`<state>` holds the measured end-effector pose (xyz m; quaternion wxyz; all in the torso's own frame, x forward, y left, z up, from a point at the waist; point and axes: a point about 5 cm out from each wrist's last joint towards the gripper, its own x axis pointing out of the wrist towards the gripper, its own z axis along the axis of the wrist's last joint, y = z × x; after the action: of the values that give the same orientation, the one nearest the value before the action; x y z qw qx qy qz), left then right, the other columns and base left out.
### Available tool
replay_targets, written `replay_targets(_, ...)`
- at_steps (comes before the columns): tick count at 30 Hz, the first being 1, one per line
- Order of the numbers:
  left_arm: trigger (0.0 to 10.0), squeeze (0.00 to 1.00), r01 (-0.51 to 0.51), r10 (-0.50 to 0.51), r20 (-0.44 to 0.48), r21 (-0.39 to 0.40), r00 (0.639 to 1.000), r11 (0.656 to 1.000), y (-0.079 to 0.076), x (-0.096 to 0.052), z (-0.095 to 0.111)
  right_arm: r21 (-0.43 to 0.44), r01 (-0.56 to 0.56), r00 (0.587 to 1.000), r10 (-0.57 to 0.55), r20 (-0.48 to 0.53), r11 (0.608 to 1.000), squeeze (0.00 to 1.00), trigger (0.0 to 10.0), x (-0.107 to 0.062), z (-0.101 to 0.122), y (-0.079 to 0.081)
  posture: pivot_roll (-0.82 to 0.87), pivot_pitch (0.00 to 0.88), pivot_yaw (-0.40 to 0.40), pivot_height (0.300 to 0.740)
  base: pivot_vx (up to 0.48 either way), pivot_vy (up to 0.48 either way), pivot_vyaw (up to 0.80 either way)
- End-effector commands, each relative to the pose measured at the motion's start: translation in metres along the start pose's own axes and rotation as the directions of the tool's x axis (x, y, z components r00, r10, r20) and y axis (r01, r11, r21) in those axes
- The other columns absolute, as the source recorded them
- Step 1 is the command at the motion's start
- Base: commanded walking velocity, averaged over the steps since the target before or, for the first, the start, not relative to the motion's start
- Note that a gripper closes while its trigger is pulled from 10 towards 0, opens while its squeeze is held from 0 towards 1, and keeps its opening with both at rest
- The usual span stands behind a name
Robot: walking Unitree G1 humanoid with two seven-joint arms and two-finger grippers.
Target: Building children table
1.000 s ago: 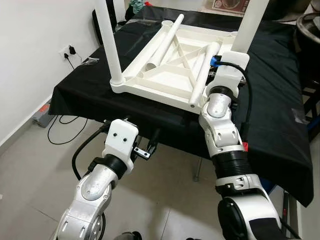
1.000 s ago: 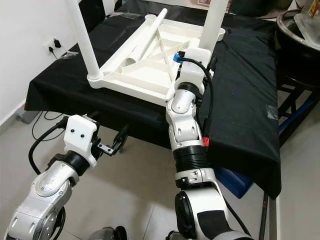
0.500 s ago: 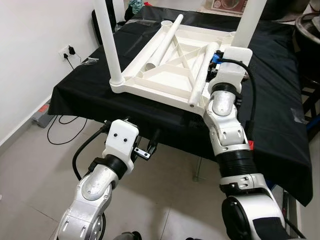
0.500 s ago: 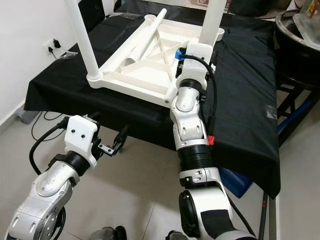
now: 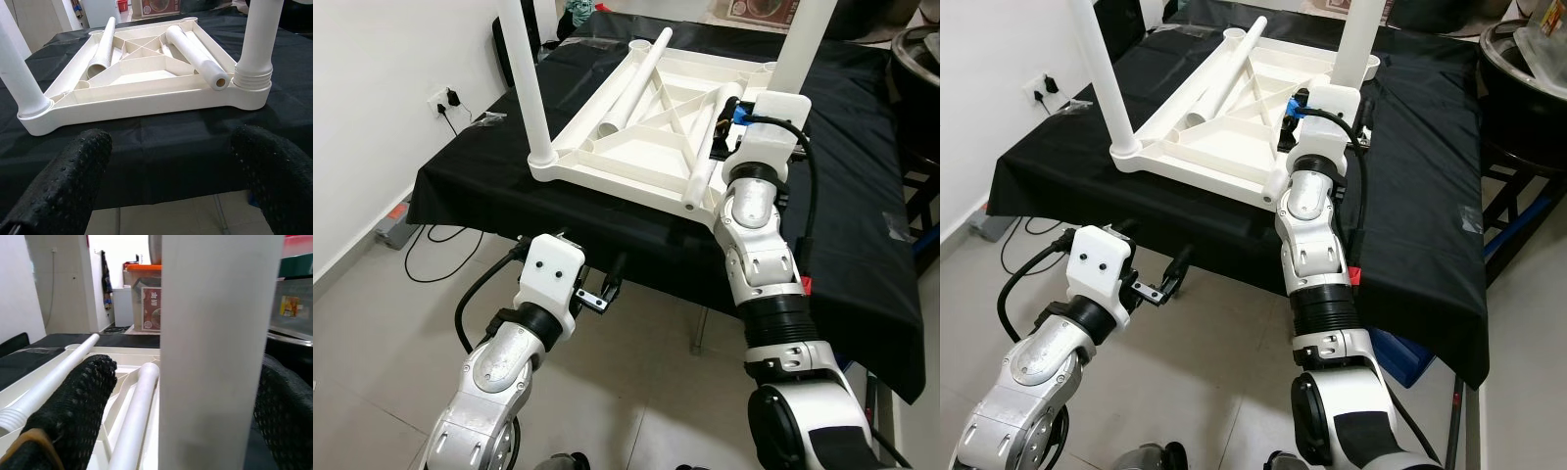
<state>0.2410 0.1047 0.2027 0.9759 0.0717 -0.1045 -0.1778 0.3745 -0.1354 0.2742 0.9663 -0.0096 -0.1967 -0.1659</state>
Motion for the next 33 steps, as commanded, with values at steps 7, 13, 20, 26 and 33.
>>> replay_targets(7,10.0,0.0,-0.007,0.007,-0.004,0.0,1.0,1.0,-0.001,-0.001,-0.002,0.044,-0.059,0.998,0.059,-0.006,0.997,0.0,10.0,0.008,-0.004,-0.016,0.11,0.201,-0.04,0.74,0.0,0.0,0.0)
replay_targets(13,10.0,0.0,-0.006,0.006,-0.001,0.0,1.0,1.0,-0.001,-0.001,-0.001,0.065,-0.056,0.998,0.058,-0.02,0.996,0.0,10.0,0.017,-0.005,-0.025,0.11,0.201,-0.04,0.74,0.0,0.0,0.0)
replay_targets(20,10.0,0.0,-0.008,0.008,0.002,0.001,1.0,1.0,-0.001,-0.001,0.0,0.126,-0.127,0.991,0.132,-0.027,0.984,0.0,10.0,0.028,-0.003,-0.029,0.12,0.205,-0.041,0.74,0.0,0.0,0.0)
replay_targets(26,10.0,0.0,-0.008,0.008,0.004,0.0,1.0,1.0,-0.001,-0.002,0.001,0.219,-0.229,0.972,0.236,-0.005,0.948,0.0,10.0,0.031,0.002,-0.024,0.12,0.204,-0.039,0.74,0.0,0.0,0.0)
replay_targets(33,10.0,0.0,-0.008,0.008,0.004,0.0,1.0,1.0,-0.001,-0.002,0.0,0.238,-0.299,0.953,0.299,0.038,0.924,0.0,10.0,0.033,0.006,-0.029,0.12,0.194,-0.034,0.74,0.0,0.0,0.0)
